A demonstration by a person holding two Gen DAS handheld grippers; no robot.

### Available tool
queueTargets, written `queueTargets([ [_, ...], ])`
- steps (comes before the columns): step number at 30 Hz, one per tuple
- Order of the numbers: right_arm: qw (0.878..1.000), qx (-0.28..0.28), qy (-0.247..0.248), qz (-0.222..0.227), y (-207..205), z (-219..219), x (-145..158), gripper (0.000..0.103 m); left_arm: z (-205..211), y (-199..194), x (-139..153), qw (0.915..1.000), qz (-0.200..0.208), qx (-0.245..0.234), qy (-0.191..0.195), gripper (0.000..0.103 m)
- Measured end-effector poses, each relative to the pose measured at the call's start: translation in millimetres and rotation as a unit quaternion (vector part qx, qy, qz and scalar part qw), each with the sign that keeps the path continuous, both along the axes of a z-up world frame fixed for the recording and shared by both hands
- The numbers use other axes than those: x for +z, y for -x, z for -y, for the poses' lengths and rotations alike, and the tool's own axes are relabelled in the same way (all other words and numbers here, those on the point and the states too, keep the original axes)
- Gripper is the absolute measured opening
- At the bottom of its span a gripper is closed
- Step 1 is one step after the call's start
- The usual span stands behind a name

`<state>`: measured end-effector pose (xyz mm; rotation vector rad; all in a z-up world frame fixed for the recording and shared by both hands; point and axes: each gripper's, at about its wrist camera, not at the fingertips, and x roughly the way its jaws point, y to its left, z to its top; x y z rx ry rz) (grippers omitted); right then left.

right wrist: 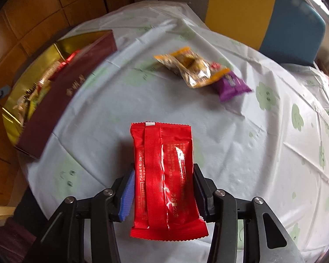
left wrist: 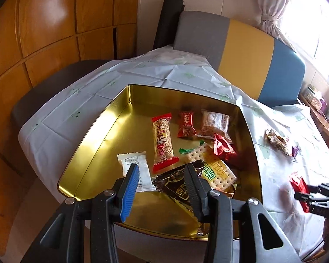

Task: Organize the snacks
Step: 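Carry the red pack into the gold tin and open the right tool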

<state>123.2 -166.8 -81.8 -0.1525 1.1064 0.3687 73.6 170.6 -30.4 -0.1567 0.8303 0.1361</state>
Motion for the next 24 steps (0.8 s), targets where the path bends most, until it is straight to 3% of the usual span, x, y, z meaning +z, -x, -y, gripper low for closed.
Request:
queueTargets([
  [7, 0.998, 0.046, -0.040, 0.029, -4, -47, 40, 0.048, -8, 8, -2, 1.0000, 0.002, 0.006, 0.007, 0.043],
  [14, 0.991, 0.098, -0.079, 0.040, -19, -124, 71, 0.048, -20, 12, -1, 0.9996, 0.012, 0.022, 0.010, 0.043],
  [24, 0.992, 0.112, -0.066, 0.002, -61, -214, 44, 0.048, -45, 15, -3, 0.9980, 0.013, 0.059, 0.021, 0.043],
])
